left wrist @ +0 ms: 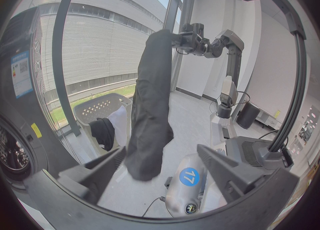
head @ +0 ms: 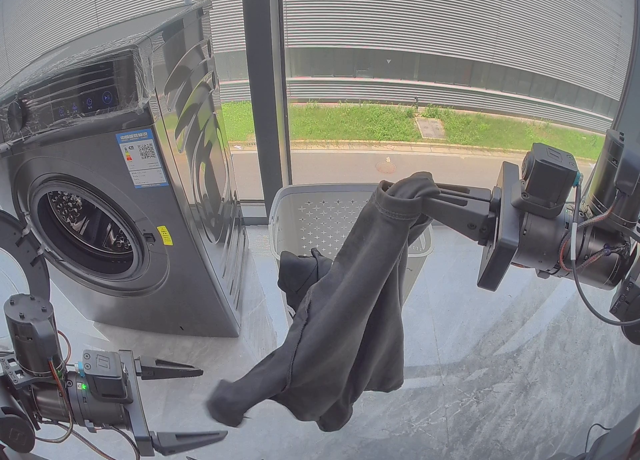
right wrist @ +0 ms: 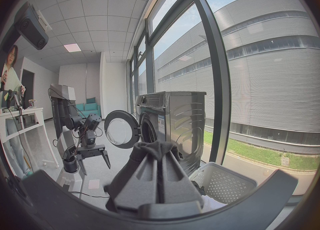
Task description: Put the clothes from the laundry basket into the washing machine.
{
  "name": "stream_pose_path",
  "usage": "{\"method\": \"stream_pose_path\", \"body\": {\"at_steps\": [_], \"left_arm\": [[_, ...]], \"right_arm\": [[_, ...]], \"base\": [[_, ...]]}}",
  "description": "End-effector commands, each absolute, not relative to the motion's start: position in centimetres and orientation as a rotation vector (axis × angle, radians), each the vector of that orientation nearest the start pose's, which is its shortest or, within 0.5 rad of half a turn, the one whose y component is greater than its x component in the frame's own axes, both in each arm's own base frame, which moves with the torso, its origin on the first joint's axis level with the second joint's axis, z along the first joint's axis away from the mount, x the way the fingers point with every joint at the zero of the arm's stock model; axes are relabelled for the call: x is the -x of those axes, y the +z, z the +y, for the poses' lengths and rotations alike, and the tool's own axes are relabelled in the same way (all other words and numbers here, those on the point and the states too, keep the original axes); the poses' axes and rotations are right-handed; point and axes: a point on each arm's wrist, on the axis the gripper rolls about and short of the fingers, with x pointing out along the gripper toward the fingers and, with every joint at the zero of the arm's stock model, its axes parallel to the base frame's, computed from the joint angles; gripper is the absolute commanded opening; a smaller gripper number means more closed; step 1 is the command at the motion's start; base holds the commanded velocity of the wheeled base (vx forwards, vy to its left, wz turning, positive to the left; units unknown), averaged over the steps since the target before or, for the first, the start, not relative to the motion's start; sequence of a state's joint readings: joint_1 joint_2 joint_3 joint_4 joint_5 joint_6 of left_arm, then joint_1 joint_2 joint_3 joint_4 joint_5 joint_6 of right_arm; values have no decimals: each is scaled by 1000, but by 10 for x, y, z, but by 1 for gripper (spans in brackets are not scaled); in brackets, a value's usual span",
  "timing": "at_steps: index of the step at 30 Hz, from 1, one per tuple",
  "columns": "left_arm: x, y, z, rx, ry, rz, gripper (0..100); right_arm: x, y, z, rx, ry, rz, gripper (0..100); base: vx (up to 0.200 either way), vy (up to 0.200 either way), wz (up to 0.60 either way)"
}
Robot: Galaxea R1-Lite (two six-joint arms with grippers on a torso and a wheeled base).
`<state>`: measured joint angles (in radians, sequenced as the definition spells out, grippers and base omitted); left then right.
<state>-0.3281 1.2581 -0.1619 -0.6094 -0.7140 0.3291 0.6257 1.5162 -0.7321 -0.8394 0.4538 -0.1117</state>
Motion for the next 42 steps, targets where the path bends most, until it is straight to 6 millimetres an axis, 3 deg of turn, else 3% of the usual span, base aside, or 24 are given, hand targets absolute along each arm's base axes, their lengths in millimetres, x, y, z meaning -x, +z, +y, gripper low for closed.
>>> {"method": "stream_pose_path", "body": {"at_steps": [1,8,19,27,38,42], "left_arm": [[-122,110,-57,-186,-1094,367,100],[-126,111,-58,-182,-1100,362,100],[-150,153,-75,-211,-1179,170,100],[-163,155,-91,-219,-1249,140,100],[-207,165,-110,-249,-1230,10,100],[-205,168,-114,-251,-1246,-15,100]], "right_arm": [[-205,240,162,94,1080,-141,0],[-200,244,161,91,1088,-161,0],[-177,251,174,79,1192,-197,0],[-161,254,185,63,1268,-208,0],[-148,255,194,51,1333,-210,0],[-148,254,195,51,1333,-209,0]], "base": [[0,0,0],[0,0,0],[0,0,0],[0,0,0],[0,0,0],[0,0,0]]}}
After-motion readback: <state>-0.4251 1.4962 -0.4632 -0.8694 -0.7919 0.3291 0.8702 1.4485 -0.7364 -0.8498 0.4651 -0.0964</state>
